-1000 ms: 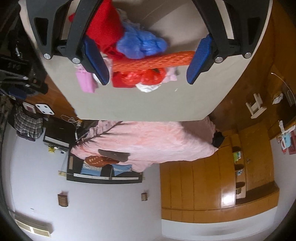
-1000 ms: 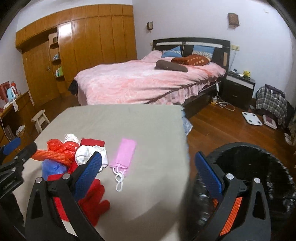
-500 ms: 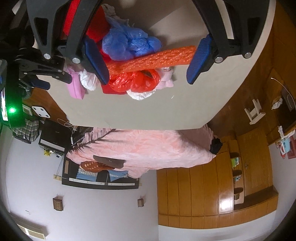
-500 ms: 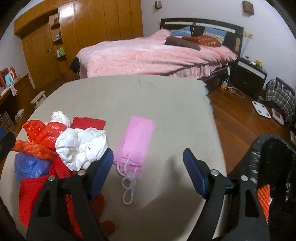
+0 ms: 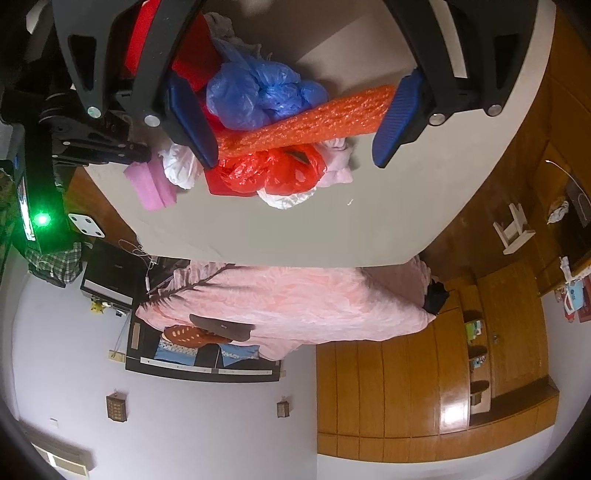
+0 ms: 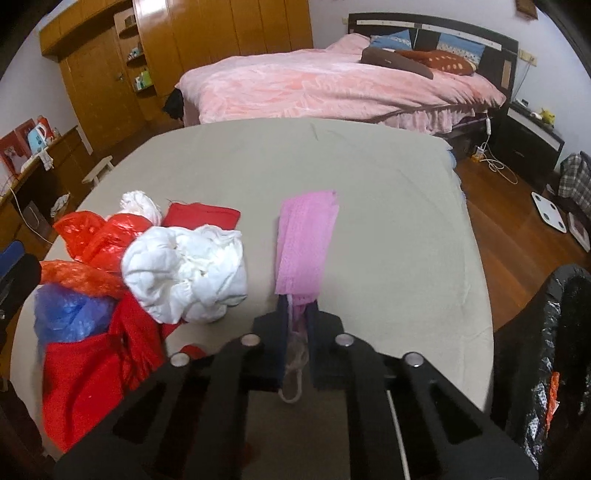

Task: Collect trash
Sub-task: 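Grasp the pink face mask with the right tool and lift it, then grasp the orange foam net with the left tool while the right tool holds the mask, then move both tools over the bin and release the mask and foam net, then grasp the blue plastic bag with the left tool and lift it, then grasp the white plastic bag with the right tool while the left tool holds the blue bag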

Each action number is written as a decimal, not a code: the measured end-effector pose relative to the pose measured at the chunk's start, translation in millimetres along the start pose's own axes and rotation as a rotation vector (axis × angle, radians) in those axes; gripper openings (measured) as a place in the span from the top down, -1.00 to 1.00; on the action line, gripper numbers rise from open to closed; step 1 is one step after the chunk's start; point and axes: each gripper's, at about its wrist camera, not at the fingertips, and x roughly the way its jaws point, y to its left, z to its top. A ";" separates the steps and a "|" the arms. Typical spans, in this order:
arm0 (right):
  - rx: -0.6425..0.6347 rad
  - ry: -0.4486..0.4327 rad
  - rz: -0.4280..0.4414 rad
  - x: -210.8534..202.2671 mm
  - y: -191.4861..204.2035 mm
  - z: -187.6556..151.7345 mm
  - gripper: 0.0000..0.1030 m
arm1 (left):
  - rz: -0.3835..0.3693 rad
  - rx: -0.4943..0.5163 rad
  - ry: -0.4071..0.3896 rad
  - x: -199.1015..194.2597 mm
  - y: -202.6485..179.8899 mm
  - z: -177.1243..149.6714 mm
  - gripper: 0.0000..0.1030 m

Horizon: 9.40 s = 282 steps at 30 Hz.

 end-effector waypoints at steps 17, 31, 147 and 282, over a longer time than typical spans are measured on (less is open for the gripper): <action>-0.017 -0.079 0.024 -52.7 -0.4 0.7 0.84 | -0.041 0.054 0.047 12.6 -20.8 -4.8 -0.56; -0.015 -0.075 0.026 -54.0 -0.7 -2.4 0.84 | -0.057 0.037 0.119 35.5 -17.8 -5.8 0.35; 0.191 -0.290 -0.229 -232.3 -147.5 -68.7 0.84 | -0.567 0.109 0.022 -56.0 -215.9 48.5 0.80; -0.084 -0.078 0.149 -15.7 47.8 19.8 0.44 | 0.035 -0.101 0.023 6.4 42.9 0.5 0.27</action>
